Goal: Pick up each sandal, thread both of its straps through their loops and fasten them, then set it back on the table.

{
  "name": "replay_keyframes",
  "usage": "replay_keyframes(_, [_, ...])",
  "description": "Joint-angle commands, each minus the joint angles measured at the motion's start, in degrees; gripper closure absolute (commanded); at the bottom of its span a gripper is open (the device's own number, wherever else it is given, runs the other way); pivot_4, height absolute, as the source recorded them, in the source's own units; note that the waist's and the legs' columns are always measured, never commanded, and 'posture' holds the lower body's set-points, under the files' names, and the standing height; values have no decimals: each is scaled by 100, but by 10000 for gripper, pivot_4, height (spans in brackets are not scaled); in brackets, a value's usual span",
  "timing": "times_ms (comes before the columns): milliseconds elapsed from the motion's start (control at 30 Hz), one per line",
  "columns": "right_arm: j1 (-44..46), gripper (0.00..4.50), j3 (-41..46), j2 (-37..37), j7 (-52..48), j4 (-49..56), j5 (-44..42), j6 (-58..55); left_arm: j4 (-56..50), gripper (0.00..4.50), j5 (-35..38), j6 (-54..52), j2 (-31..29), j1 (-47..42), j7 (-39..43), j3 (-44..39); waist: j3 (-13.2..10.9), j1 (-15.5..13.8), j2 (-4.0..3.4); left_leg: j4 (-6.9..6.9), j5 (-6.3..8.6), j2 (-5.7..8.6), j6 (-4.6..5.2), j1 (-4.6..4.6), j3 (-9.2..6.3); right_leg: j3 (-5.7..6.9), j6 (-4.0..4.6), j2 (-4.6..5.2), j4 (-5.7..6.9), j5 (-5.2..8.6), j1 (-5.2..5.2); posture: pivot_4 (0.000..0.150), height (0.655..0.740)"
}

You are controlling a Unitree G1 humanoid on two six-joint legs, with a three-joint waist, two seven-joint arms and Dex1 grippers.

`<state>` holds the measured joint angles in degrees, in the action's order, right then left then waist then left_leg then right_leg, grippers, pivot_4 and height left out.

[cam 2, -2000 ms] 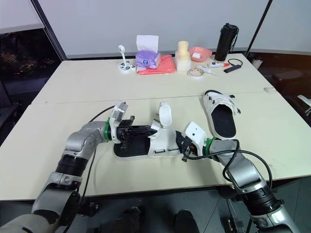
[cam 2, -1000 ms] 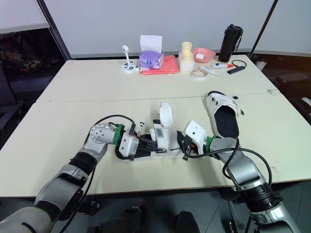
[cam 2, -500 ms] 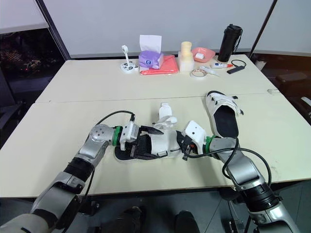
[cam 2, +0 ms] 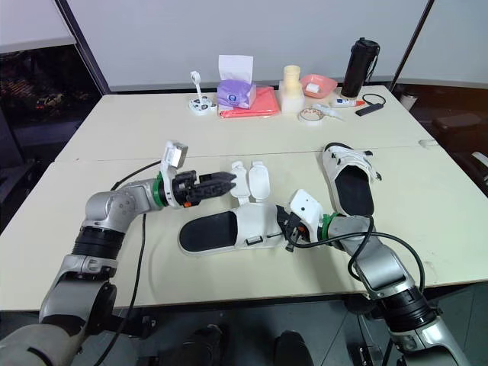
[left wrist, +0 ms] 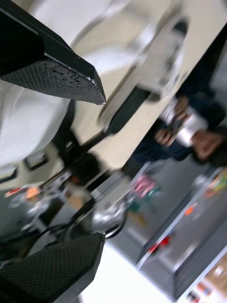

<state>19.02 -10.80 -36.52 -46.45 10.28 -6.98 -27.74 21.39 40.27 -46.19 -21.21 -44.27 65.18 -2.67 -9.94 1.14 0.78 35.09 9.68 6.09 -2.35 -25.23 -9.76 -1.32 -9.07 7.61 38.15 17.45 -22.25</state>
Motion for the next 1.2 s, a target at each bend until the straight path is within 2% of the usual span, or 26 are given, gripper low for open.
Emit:
replay_keyframes(33, [47,45000,-66,39,-2,-32,63,-4,415,316,-379,573,-17,-148,-319,-175,0,1,0,0,0,0,0,0,0,0,0,0,0,0,-1,1500,7400])
replay_keyframes(333, [113,45000,-78,37,-22,-57,72,-8,1293,316,-1490,2064,-341,147,298,308,0,-2,0,-2,0,0,-1,-1,8,-1,2,1,-2,-1,-3,1500,7400])
replay_keyframes(500, [127,45000,-98,55,-24,-52,77,-13,2236,316,-1915,2873,7,-101,-180,220,-1,-21,1,-1,1,0,-1,-1,8,-1,2,1,-3,-1,-3,1500,7400])
replay_keyframes(667, [133,45000,-117,63,-11,-58,100,-10,3158,316,-1869,3131,433,-624,-569,-131,-2,-12,3,-1,1,1,-1,-4,7,0,2,1,-3,-1,-6,1500,7400])
replay_keyframes(800, [112,45000,-110,61,8,-22,88,-32,3550,316,-2068,3494,632,-833,-577,-131,-2,7,3,-2,1,2,-1,-4,14,0,1,1,-3,-1,-5,1500,7400])
replay_keyframes(1200, [36,45000,-61,47,82,94,57,-122,3696,316,-2551,3502,516,-886,523,178,-2,5,3,-2,0,4,-1,-4,18,4,1,-1,-2,-1,-4,1500,7400])
